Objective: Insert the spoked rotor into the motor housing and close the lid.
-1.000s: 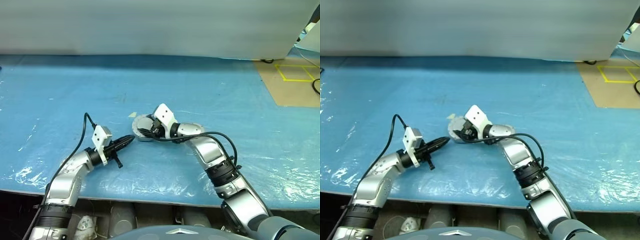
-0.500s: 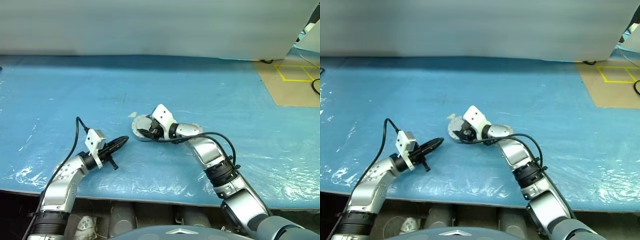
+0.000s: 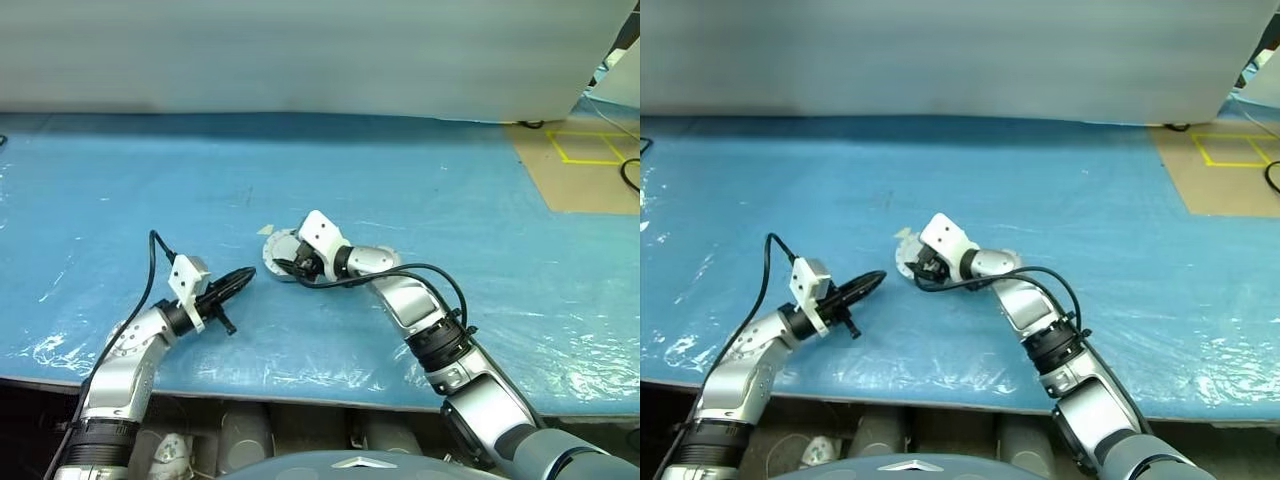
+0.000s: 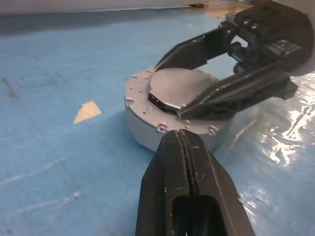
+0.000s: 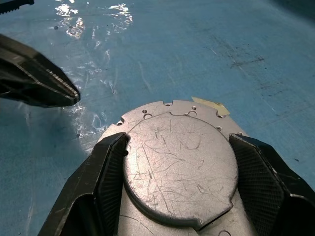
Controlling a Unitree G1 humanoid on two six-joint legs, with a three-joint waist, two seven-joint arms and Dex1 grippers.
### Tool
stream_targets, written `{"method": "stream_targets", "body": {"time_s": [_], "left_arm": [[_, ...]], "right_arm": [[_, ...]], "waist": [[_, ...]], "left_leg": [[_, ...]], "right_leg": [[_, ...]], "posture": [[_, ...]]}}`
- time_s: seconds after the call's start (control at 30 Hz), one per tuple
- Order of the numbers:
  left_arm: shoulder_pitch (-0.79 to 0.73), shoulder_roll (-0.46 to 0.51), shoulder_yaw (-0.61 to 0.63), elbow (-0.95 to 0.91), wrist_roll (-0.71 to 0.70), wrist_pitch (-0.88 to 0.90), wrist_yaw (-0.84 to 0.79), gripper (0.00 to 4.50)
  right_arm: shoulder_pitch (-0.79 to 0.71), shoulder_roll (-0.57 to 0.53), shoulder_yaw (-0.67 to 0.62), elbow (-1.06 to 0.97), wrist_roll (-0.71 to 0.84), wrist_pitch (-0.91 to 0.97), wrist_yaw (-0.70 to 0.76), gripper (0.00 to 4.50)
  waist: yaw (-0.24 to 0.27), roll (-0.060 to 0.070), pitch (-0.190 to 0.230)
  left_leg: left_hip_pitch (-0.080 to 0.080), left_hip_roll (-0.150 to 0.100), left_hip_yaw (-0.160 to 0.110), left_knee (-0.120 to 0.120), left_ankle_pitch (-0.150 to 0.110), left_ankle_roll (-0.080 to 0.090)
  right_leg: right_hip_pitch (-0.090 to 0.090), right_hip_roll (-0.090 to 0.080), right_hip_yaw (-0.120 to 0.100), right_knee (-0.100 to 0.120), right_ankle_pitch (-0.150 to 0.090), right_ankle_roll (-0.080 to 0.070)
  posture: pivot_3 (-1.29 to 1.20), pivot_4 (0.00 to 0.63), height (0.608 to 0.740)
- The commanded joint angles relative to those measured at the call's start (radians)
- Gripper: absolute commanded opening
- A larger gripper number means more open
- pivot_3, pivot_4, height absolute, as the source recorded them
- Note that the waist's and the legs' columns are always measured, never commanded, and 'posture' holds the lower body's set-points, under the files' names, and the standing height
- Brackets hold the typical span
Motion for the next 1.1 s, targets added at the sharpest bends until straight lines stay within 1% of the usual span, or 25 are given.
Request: {"method": "stream_targets", "body": {"time_s": [0.03,0.2,0.33,0.53,0.67,0.77,1.1], "left_arm": [[-0.066,0.010,-0.010,0.029,0.064,0.003,0.066,0.00],[-0.149,-0.008,-0.033,0.063,0.100,0.009,0.106,0.00],[-0.178,-0.012,-0.051,0.074,0.105,0.022,0.107,0.00],[-0.177,0.008,-0.082,0.087,0.128,0.055,0.088,0.00],[-0.175,0.006,-0.103,0.071,0.114,0.092,0.065,0.00],[-0.175,0.020,-0.136,0.078,0.154,0.101,0.060,0.00],[-0.170,0.028,-0.173,0.080,0.175,0.150,0.057,0.00]], "right_arm": [[0.017,-0.016,0.026,0.040,-0.028,0.016,0.007,2.97],[0.018,-0.006,0.009,0.030,-0.004,0.030,0.016,2.97],[0.016,-0.004,0.001,0.026,-0.003,0.033,0.012,2.97],[0.019,-0.001,-0.005,0.023,-0.004,0.035,0.008,2.97],[0.018,0.000,-0.005,0.024,-0.004,0.027,0.010,2.97],[0.014,0.003,-0.004,0.026,-0.003,0.025,0.013,2.97],[0.011,0.004,-0.006,0.026,0.004,0.024,0.023,2.97]], "waist": [[0.000,0.001,0.000],[-0.002,0.001,-0.001],[-0.002,0.001,-0.001],[-0.001,0.001,-0.001],[0.000,0.001,-0.001],[0.000,0.001,-0.001],[0.000,0.005,-0.004]], "left_leg": [[0.000,0.000,0.000,0.000,0.000,0.000],[-0.001,-0.001,0.000,0.000,0.000,0.000],[-0.001,-0.001,0.000,0.000,0.000,0.000],[-0.001,-0.002,0.000,0.000,0.000,0.000],[-0.001,-0.002,0.000,-0.001,0.000,0.000],[-0.001,-0.002,0.000,-0.001,0.000,0.000],[0.000,-0.003,0.000,-0.002,0.000,0.000]], "right_leg": [[0.000,0.000,0.000,0.000,0.000,0.000],[-0.001,0.000,0.001,-0.001,0.000,0.000],[-0.001,0.000,0.002,-0.001,0.000,0.000],[-0.002,0.000,0.002,-0.001,0.000,0.000],[-0.002,0.000,0.002,-0.001,0.000,0.000],[-0.002,0.000,0.002,-0.001,0.000,0.000],[-0.002,0.000,0.002,-0.001,0.000,0.000]], "posture": [[0.00,0.150,0.740],[0.00,0.150,0.740],[0.00,0.150,0.740],[0.00,0.150,0.740],[0.00,0.150,0.740],[0.00,0.150,0.740],[0.00,0.150,0.740]]}}
